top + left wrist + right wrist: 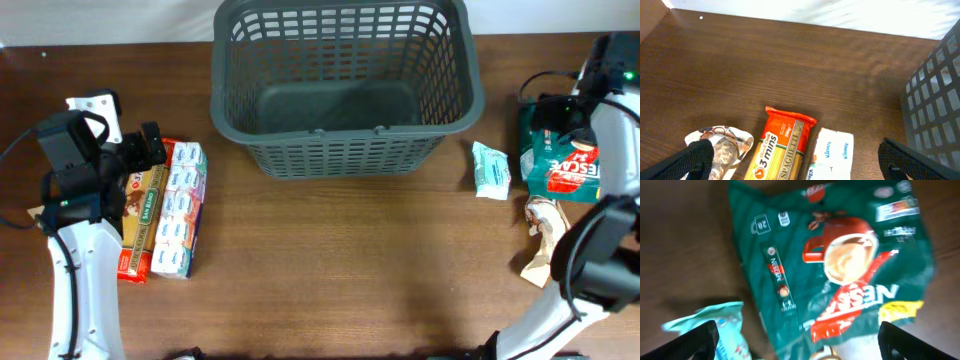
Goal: Pack container
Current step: 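Move the right gripper to the green Nescafe bag and grasp it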
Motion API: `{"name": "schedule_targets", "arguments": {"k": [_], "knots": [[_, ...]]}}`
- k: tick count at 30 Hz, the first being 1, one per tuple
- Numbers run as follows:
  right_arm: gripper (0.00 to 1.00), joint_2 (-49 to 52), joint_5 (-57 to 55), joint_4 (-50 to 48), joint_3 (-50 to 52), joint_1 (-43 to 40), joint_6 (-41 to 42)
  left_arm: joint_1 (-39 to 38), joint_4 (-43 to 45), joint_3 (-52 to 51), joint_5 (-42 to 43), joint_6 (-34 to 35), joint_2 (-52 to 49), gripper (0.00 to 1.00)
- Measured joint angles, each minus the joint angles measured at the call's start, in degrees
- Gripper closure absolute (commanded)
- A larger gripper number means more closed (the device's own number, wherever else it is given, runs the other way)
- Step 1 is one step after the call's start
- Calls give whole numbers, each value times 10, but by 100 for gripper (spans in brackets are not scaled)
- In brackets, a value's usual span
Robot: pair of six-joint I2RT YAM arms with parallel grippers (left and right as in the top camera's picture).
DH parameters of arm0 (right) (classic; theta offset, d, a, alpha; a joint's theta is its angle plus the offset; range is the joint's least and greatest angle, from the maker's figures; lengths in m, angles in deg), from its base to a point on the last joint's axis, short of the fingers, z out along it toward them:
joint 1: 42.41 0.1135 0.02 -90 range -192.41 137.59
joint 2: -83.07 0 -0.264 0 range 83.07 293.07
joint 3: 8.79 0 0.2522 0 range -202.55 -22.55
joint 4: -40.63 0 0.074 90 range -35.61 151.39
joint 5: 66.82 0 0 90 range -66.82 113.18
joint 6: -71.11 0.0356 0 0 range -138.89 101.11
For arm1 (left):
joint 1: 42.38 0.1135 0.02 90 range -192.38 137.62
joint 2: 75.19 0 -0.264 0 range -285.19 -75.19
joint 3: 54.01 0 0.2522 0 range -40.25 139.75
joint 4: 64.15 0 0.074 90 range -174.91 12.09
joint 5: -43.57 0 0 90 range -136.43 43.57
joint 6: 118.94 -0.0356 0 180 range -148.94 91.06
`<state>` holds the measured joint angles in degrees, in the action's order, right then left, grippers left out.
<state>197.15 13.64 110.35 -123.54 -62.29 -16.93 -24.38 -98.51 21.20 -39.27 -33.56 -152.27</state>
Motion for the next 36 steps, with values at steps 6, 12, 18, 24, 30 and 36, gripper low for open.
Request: {"name": "schedule_targets", "arguments": {"k": [6,12,18,24,30,36], "knots": [[1,51,-4,-16,0,2,-47,0,0,0,0,0,0,1],[1,84,-19,-28,0,8,-65,0,0,0,0,0,-1,1],[1,118,-33,-48,0,9,-60,0,0,0,0,0,-1,1],[45,152,-74,-47,-11,14,-37,0,0,0,0,0,-1,1],[96,160,-92,-39,-22,16,1,0,0,0,0,0,-1,1],[97,160,-95,-19,-25,16,23,0,0,0,0,0,-1,1]]}}
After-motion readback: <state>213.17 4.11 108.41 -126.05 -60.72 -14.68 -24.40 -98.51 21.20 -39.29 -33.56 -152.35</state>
